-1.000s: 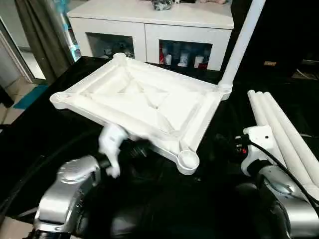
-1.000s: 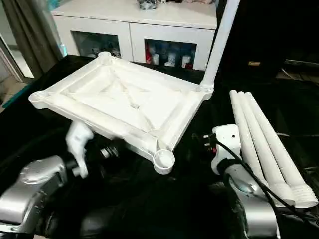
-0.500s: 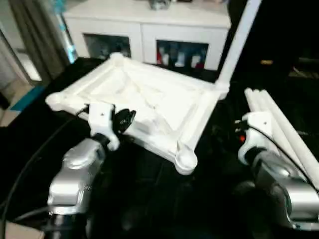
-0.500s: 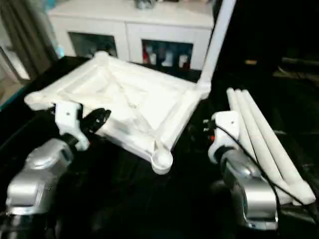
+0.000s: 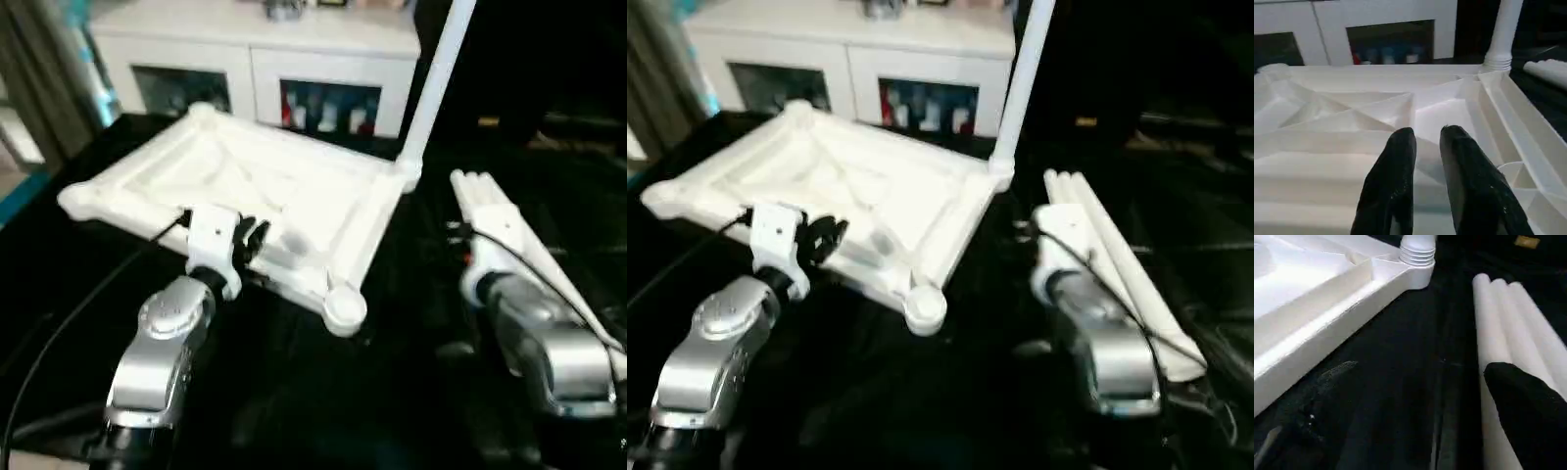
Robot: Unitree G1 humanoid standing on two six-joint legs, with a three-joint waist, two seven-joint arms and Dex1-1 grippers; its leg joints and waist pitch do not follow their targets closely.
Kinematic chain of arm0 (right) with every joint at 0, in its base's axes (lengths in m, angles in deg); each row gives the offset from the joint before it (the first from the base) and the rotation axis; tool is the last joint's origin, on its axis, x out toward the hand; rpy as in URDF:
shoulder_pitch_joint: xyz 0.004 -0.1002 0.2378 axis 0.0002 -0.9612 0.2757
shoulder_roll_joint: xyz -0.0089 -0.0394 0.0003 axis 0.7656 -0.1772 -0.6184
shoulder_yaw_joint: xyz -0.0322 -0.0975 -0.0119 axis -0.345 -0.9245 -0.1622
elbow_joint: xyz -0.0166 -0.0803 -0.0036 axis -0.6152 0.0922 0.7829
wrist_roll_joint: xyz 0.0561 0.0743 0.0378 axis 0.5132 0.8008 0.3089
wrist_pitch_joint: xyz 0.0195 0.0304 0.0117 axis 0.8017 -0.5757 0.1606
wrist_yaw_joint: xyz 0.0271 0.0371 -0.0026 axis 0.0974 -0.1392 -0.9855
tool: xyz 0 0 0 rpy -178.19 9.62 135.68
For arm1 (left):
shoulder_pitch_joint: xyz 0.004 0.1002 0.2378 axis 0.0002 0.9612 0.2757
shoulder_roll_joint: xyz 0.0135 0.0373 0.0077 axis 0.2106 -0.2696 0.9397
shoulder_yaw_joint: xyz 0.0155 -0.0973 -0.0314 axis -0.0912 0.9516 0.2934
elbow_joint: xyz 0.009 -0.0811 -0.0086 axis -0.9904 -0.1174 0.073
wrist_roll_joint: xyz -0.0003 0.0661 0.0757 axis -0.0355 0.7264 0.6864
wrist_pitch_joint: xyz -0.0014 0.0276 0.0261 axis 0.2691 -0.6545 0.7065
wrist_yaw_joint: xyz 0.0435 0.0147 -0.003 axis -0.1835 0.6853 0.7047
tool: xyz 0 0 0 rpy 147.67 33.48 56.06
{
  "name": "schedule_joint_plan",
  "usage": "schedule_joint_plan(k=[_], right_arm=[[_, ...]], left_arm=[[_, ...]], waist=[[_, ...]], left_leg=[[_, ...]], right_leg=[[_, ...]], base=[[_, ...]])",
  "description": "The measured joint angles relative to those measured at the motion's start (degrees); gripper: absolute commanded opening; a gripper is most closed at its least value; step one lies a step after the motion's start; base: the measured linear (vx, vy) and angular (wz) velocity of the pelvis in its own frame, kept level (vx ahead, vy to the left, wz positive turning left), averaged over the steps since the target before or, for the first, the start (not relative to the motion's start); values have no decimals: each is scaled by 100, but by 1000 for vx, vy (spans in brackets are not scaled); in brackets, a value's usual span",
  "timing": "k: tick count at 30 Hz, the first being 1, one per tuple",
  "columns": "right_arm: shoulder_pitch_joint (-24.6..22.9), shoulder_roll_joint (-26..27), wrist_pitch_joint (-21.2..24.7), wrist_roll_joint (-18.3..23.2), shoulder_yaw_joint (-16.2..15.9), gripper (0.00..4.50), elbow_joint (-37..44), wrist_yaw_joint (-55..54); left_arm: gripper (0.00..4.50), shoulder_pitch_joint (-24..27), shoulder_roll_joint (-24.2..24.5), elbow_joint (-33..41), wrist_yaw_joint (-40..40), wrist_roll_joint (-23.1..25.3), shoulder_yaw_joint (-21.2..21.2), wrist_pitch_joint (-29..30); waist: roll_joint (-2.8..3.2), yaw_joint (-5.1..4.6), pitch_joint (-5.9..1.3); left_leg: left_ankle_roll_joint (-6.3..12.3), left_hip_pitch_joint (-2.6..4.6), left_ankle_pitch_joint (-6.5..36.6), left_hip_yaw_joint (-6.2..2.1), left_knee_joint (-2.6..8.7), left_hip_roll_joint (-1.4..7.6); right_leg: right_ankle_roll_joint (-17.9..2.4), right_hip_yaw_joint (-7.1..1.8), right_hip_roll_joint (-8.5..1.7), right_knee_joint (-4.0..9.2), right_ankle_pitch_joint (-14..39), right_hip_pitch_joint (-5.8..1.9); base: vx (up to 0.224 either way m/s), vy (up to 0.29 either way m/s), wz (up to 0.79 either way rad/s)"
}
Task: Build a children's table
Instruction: Rotate table base
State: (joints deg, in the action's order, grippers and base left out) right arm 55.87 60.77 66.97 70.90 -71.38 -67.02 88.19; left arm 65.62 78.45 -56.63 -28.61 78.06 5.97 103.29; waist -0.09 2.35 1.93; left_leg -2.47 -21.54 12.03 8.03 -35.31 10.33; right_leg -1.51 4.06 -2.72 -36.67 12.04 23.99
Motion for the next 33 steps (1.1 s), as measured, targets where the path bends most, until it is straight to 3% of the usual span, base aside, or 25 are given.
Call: schedule_joint_plan(k=[2, 5, 12, 16, 21, 25, 33], right_arm=[[230, -14, 74, 86, 3, 441, -248, 59], [537, -252, 291, 35, 36, 441, -520, 33], [763, -435, 850, -103, 91, 450, -647, -72], [772, -657, 1313, -116, 146, 450, -356, -112], [541, -838, 1928, -119, 151, 450, 7, -114], [529, -1054, 2389, -141, 352, 450, 50, -92], [577, -1203, 2567, -104, 500, 450, 256, 4]], left_arm=[[108, -2, 116, 28, 161, -43, -17, 19], [108, -8, 344, 148, 666, -286, -79, 89], [169, -92, 946, 825, 1996, -1386, -90, 818], [183, -114, 972, 908, 2020, -1184, -314, 678], [183, -80, 944, 839, 2037, -1233, -414, 658], [183, -32, 1088, 1000, 2354, -1453, -469, 754], [183, 51, 808, 866, 2023, -1269, -554, 386]], waist=[[31, 3, 20], [42, 34, 24], [41, 117, 29], [123, 138, 52], [140, 118, 56], [144, 107, 57], [172, 92, 58]], left_leg=[[-184, 45, -70, 10, 75, 15], [-283, 57, -124, 22, 97, 53], [-295, 58, -137, 79, 86, 43], [-292, 55, -137, 91, 89, 46], [-292, 52, -137, 91, 102, 49], [-291, 55, -137, 92, 100, 49], [-292, 57, -137, 95, 100, 50]], right_leg=[[12, -1, 6, 22, -11, -18], [27, -10, 6, 78, -78, -31], [41, -33, -44, 89, -105, -58], [45, -41, -46, 90, -105, -73], [41, -39, -44, 88, -104, -76], [56, -40, -45, 88, -95, -77], [62, -40, -45, 85, -93, -88]], base=[[-57, -20, 2], [-18, -2, 0], [0, 0, 0], [0, 0, 0], [0, 0, 0], [0, 0, 0], [0, 0, 0]])
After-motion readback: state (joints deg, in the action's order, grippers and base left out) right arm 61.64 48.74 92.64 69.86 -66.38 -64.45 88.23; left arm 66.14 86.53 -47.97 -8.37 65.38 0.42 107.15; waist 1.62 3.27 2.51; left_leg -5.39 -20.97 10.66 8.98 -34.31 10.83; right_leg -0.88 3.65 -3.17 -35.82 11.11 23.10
